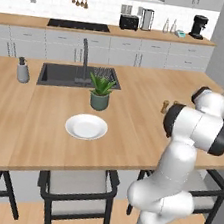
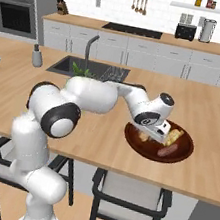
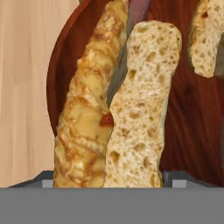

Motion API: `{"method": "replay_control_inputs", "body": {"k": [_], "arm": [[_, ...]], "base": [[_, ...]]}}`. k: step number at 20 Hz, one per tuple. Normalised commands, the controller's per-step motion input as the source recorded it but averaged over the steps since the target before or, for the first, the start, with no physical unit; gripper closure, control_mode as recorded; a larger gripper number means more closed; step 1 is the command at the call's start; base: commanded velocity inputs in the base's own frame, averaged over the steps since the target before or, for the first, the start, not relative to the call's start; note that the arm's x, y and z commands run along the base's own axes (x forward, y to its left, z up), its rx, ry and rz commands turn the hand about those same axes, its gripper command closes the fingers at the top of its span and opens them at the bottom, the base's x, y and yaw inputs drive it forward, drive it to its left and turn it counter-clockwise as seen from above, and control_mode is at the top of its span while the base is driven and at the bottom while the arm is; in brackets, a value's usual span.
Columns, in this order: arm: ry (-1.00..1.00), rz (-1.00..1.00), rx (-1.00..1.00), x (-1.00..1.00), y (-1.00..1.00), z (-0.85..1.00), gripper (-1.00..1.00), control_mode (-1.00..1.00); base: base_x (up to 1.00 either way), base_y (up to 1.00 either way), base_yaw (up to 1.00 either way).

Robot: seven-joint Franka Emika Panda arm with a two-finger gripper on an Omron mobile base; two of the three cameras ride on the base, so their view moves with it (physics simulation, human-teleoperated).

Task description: Place one bun and one sausage from the bowl on each plate.

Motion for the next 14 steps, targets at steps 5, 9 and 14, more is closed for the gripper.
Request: {"method": "replay_control_inputs", "body": {"k": [5, 9, 14], "arm": [[-0.03, 0.00, 0.00, -0.70, 1.00, 0.93, 1.00, -1.00], [0.00, 0.00, -0.09, -0.34, 1.00, 0.54, 1.00, -1.00], [0.00, 0.00, -0.13, -0.11, 1.00, 0.42, 1.00, -1.00]], "base": [[0.00, 0.00, 0.00], [0.00, 0.00, 0.00], [0.00, 0.00, 0.00]]}}
